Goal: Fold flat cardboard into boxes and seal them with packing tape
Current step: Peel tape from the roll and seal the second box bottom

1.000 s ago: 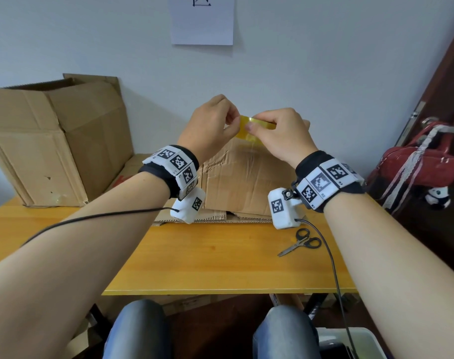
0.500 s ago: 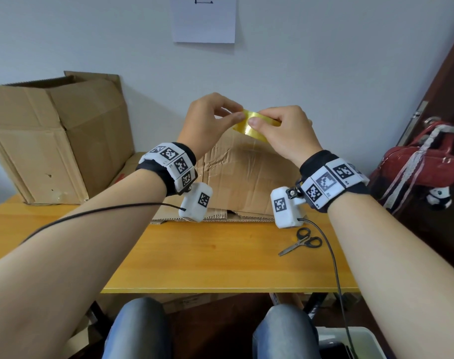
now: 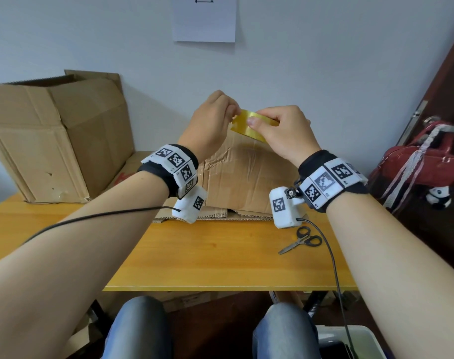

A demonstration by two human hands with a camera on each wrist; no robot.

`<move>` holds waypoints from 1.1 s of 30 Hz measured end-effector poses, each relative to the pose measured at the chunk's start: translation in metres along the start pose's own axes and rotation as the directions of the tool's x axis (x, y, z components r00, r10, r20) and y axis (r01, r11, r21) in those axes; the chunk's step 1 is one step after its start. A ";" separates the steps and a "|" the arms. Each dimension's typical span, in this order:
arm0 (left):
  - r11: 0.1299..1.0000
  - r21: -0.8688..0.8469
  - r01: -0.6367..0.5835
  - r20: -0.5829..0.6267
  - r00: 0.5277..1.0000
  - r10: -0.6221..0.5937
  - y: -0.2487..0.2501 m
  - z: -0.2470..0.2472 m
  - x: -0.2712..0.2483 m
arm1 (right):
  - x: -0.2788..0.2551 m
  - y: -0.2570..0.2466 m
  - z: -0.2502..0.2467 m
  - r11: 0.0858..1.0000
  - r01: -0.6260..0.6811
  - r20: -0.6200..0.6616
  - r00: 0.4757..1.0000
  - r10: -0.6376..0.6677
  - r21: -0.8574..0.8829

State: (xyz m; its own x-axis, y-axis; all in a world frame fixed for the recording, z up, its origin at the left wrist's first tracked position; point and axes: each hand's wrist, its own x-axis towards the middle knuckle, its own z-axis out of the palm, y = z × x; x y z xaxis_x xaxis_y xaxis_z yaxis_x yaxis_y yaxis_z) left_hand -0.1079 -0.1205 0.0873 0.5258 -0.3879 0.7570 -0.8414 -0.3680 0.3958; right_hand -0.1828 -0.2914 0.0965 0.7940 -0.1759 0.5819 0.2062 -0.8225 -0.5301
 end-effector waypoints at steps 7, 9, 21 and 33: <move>0.961 -0.211 0.176 0.050 0.984 -0.169 0.001 -0.004 0.002 | -0.001 0.001 -0.001 1.000 0.003 0.004 1.000 -0.003 -0.011; 0.977 -0.154 0.145 0.055 0.989 -0.138 0.000 -0.004 0.002 | 0.000 0.003 0.000 1.000 -0.005 0.007 1.000 0.005 -0.013; 0.974 -0.167 0.153 0.057 0.988 -0.145 -0.001 -0.006 0.001 | -0.002 0.001 0.000 1.000 0.006 0.008 1.000 -0.006 -0.007; 0.998 0.059 -0.004 0.026 1.000 0.002 -0.001 -0.004 0.004 | 0.005 0.003 0.005 0.997 -0.035 -0.014 0.999 0.034 -0.063</move>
State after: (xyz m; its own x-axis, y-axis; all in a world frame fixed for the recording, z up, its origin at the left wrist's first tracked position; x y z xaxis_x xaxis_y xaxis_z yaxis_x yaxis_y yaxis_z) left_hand -0.1053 -0.1178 0.0918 0.5269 -0.4106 0.7442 -0.8346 -0.4154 0.3618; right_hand -0.1759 -0.2920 0.0948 0.7924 -0.2114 0.5722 0.1421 -0.8482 -0.5102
